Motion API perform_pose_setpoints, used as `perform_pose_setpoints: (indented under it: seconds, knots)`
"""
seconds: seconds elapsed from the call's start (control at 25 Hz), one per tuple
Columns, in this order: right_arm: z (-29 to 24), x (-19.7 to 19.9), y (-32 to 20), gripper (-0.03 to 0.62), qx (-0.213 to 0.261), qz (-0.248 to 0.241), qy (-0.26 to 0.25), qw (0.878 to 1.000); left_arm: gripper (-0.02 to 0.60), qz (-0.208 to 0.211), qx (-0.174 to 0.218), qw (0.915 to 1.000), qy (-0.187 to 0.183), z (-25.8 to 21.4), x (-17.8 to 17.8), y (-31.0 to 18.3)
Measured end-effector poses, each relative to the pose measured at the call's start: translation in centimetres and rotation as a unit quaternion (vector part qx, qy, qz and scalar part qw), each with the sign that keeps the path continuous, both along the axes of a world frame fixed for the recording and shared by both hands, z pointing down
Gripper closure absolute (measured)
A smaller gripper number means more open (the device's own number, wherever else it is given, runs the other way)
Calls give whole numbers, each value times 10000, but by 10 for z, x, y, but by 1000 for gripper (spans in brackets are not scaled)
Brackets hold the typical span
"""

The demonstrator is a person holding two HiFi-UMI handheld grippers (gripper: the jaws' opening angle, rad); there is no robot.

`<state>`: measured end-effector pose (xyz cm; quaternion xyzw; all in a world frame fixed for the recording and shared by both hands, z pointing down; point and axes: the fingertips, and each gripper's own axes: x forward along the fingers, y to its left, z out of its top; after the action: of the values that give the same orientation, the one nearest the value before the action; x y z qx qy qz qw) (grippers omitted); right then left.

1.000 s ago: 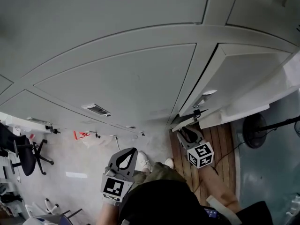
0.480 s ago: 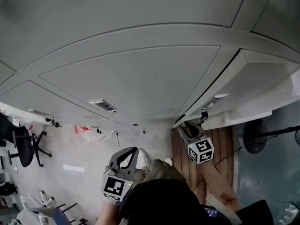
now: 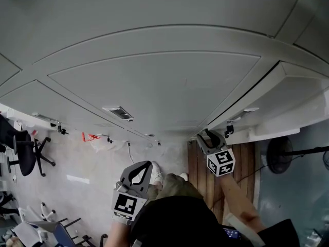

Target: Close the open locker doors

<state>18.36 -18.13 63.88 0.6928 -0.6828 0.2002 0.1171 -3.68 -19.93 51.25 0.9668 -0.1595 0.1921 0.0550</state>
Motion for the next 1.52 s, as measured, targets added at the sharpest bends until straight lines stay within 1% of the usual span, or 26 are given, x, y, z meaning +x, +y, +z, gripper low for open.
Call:
perform_pose_setpoints:
  seconds: [0.12,0.4,0.8,0.92,1.04,1.12,1.36,1.52]
  knots:
    - [1,2,-3,419,-25,-2,28,10000,572,-41,-14,10000,9,0,-2,0]
    - [6,0,-4,413,-80,-19,14,10000,572,-117,-23,9999,20,0,-5,-2]
    - [-4,-6,8,411,-21,-1,-77,10000,572,-19,-10,10000,91,-3,2,-3]
    - [-11,-9,15,414,41,5,-124,9999,572,77,-21,9999,125,-4,8,-2]
    - [-20,-10,24,416,115,78,-141,9998,572,268,36,9995,164,-4,17,0]
    - [-28,-9,30,419,169,162,-153,9996,572,366,-25,9991,189,-6,25,2]
    - [-60,-9,52,471,428,321,-112,9985,572,764,-101,9966,307,-10,50,10]
    - [-92,-10,66,493,667,468,-53,9967,572,1045,-129,9936,420,-14,68,14]
